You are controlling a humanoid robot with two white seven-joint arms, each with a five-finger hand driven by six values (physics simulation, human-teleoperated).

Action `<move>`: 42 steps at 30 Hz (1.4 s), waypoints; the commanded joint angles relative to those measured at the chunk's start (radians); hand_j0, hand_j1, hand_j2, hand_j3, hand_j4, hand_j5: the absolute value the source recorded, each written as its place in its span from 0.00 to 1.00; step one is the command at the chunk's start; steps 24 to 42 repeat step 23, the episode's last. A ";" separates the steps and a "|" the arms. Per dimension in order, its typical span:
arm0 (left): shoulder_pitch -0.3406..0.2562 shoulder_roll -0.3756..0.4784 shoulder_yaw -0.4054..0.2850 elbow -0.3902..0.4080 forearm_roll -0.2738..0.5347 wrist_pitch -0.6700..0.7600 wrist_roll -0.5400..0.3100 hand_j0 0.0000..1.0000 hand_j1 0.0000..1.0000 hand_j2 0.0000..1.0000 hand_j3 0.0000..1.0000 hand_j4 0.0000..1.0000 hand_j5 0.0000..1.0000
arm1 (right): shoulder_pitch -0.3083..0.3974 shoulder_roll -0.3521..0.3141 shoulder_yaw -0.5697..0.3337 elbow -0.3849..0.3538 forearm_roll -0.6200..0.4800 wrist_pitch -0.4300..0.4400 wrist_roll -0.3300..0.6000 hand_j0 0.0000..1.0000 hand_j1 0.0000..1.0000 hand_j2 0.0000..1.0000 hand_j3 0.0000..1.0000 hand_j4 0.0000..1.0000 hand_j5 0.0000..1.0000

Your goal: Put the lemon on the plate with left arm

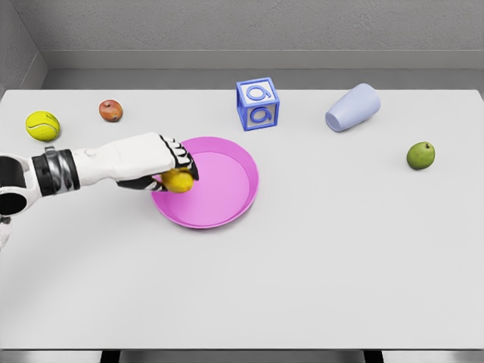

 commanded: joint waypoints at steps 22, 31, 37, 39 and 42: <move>0.049 0.129 0.232 0.280 0.048 0.004 0.001 1.00 1.00 1.00 1.00 1.00 1.00 | 0.000 0.000 0.000 0.000 0.000 0.000 0.000 1.00 1.00 1.00 1.00 1.00 1.00; 0.049 0.129 0.233 0.277 0.048 0.004 0.001 1.00 1.00 1.00 1.00 1.00 1.00 | 0.000 0.000 0.000 0.000 0.000 0.000 0.000 1.00 1.00 1.00 1.00 1.00 1.00; 0.049 0.129 0.233 0.277 0.048 0.004 0.001 1.00 1.00 1.00 1.00 1.00 1.00 | 0.000 0.000 0.000 0.000 0.000 0.000 0.000 1.00 1.00 1.00 1.00 1.00 1.00; 0.049 0.129 0.233 0.277 0.048 0.004 0.001 1.00 1.00 1.00 1.00 1.00 1.00 | 0.000 0.000 0.000 0.000 0.000 0.000 0.000 1.00 1.00 1.00 1.00 1.00 1.00; 0.049 0.129 0.233 0.277 0.048 0.004 0.001 1.00 1.00 1.00 1.00 1.00 1.00 | 0.000 0.000 0.000 0.000 0.000 0.000 0.000 1.00 1.00 1.00 1.00 1.00 1.00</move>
